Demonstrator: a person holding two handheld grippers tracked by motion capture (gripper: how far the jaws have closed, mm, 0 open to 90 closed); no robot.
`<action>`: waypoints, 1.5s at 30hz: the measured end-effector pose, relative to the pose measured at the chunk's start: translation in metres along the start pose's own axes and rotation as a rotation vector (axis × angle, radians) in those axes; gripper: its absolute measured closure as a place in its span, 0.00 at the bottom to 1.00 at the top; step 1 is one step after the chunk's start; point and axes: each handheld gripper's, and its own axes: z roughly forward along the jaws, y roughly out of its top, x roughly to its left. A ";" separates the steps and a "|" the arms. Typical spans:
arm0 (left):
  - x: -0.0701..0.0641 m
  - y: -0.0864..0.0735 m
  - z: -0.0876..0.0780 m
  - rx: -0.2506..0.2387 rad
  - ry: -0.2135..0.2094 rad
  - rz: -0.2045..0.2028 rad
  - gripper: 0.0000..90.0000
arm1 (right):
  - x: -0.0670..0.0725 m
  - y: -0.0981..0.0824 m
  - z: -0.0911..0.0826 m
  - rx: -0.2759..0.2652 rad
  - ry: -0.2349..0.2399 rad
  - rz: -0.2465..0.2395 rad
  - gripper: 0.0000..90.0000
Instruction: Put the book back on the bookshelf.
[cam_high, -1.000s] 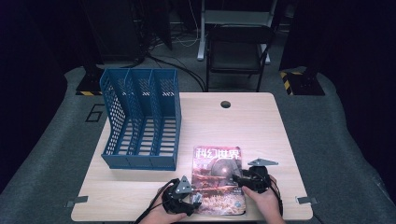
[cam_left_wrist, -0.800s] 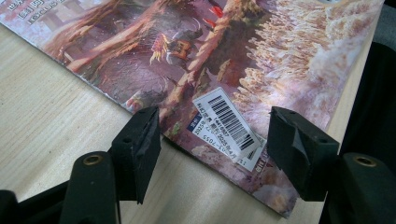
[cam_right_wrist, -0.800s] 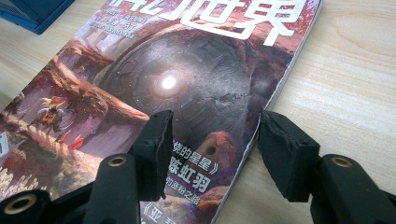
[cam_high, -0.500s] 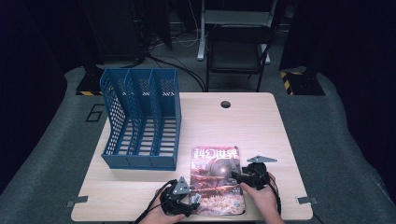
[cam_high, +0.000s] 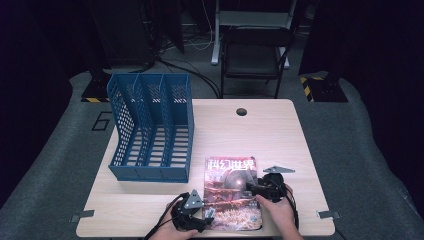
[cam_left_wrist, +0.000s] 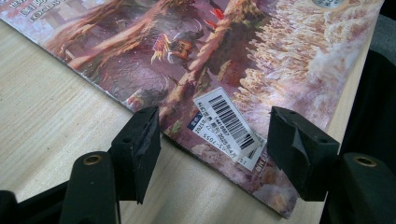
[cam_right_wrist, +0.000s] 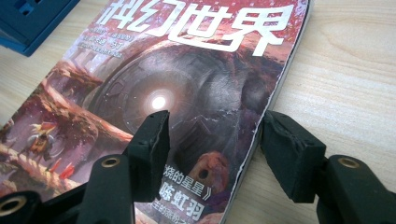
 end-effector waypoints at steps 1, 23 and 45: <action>0.000 0.000 0.000 0.000 0.000 0.000 0.39 | 0.000 0.000 0.000 0.000 0.000 0.000 0.47; 0.000 0.001 0.000 0.005 -0.002 0.002 0.39 | 0.006 0.011 -0.025 -0.135 0.173 0.062 0.52; 0.000 0.000 0.000 -0.003 -0.005 -0.002 0.39 | -0.011 0.010 -0.005 -0.090 0.197 0.135 0.52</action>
